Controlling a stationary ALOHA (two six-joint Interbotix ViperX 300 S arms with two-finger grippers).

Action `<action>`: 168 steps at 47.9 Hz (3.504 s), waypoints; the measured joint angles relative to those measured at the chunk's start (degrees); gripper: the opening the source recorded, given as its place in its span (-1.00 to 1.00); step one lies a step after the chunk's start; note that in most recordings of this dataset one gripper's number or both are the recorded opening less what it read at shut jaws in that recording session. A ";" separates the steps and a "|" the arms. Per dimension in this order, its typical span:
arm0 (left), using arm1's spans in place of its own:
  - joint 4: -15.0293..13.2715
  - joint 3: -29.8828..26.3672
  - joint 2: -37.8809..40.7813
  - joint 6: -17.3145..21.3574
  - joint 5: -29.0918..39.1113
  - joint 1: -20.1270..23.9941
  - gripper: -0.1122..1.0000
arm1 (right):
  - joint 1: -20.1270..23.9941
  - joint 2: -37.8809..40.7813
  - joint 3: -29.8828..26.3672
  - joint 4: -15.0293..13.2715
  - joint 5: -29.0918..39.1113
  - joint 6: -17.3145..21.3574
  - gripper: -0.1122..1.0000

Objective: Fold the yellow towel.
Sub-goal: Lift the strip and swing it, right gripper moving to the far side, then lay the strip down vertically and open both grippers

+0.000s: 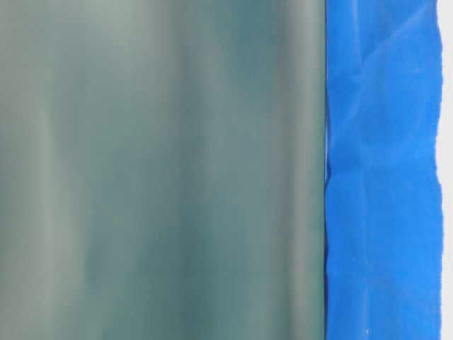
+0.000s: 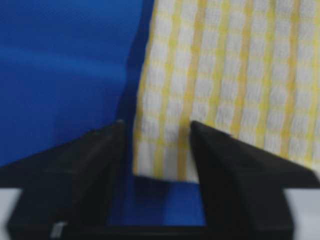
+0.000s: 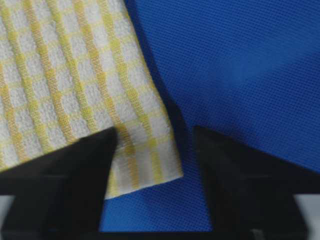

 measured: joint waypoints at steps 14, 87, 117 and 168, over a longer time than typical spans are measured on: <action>0.00 -1.41 0.09 0.09 3.60 -0.18 -0.71 | 0.44 0.00 -0.26 0.00 1.49 -0.18 -0.74; 0.00 -11.25 -16.52 -3.08 7.82 -14.24 -0.71 | -16.00 -12.74 -7.73 -6.24 1.76 -0.09 -0.74; 0.09 -31.64 7.29 -0.44 0.09 -17.93 -0.71 | -23.82 -0.35 -20.83 -10.28 -0.88 -0.70 -0.74; 0.09 -51.77 23.29 9.14 -0.88 -15.64 -0.71 | -27.69 -7.38 -16.44 -12.57 -0.44 -0.88 -0.74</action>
